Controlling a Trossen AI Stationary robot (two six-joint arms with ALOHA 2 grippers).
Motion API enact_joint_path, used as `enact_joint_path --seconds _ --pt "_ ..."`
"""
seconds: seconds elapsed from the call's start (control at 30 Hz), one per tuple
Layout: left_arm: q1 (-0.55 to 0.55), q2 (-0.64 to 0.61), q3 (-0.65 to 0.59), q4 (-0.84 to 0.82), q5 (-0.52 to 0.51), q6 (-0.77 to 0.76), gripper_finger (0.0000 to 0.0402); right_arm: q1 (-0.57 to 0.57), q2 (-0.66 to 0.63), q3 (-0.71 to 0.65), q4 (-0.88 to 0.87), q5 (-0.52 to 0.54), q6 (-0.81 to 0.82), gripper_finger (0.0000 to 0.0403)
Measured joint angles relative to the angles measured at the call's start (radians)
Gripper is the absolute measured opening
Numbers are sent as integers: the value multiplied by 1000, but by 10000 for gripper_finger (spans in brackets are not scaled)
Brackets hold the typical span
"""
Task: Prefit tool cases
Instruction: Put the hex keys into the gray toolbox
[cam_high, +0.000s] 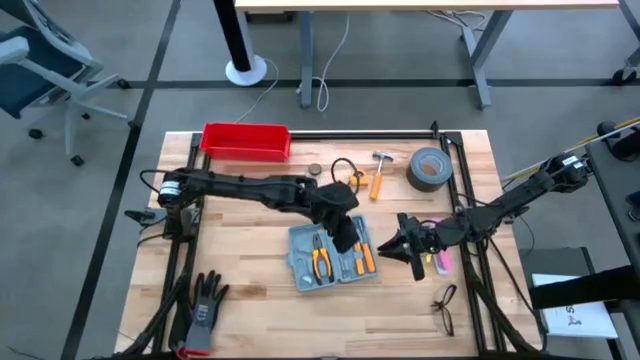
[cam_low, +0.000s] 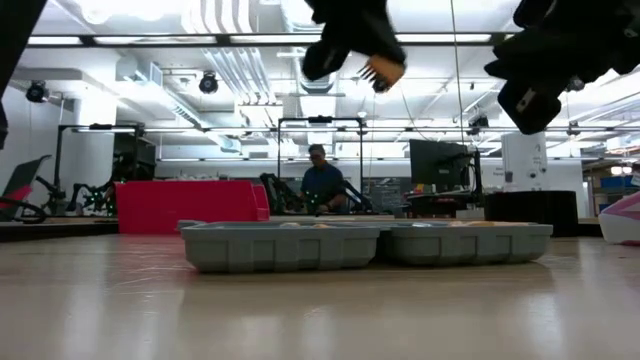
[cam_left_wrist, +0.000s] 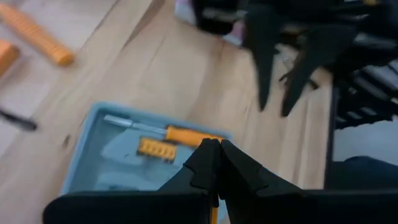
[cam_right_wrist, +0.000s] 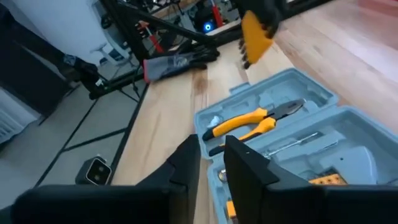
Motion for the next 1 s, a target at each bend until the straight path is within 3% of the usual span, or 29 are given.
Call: enact_joint_path --seconds 0.37,0.7,1.0 --pt "-44 0 -10 183 -64 44 8 -1 0 -66 178 -46 -35 95" --pt "-45 0 -36 298 -66 98 8 -63 0 -134 182 -52 -2 91" --pt "-45 0 -65 503 -25 140 8 -145 0 -152 319 -231 -44 73"
